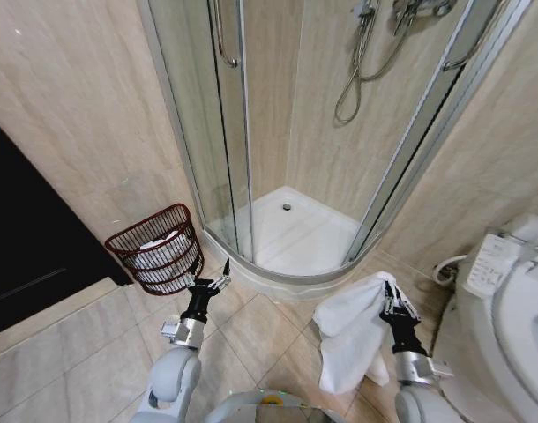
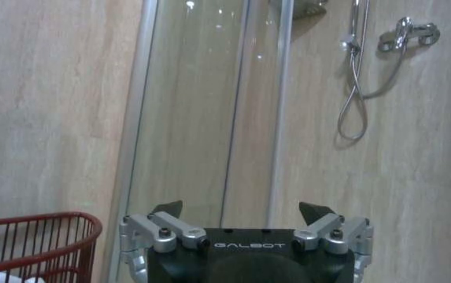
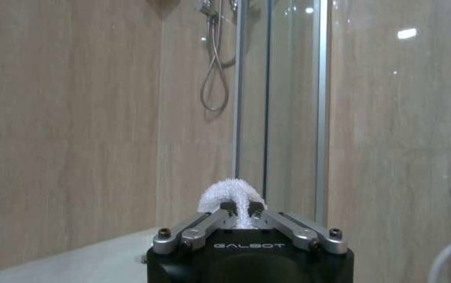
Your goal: Discard the used towel into the hamper.
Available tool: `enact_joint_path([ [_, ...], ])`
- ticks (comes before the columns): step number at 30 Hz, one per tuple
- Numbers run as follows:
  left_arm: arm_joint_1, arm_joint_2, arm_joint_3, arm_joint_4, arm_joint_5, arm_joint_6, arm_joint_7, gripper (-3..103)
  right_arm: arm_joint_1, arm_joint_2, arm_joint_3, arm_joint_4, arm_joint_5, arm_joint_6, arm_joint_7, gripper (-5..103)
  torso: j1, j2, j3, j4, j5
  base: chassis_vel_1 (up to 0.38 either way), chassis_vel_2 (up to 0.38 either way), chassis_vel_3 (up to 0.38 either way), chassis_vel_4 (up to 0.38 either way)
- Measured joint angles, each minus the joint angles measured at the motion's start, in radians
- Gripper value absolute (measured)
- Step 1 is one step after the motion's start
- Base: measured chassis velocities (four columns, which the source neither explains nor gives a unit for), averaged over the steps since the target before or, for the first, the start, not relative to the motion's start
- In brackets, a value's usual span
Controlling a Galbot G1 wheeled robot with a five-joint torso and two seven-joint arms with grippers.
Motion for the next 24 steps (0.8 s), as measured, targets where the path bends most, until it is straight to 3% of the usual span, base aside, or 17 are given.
enact_joint_path([
  [24,0.008,0.000,0.011,-0.004,0.010,0.003,-0.003,100,0.015,-0.005,0.002,-0.005,-0.005,0.008,-0.001,4,0.000,0.000,0.000,0.0000,0.0001,0.002,0.002,0.002,0.002],
])
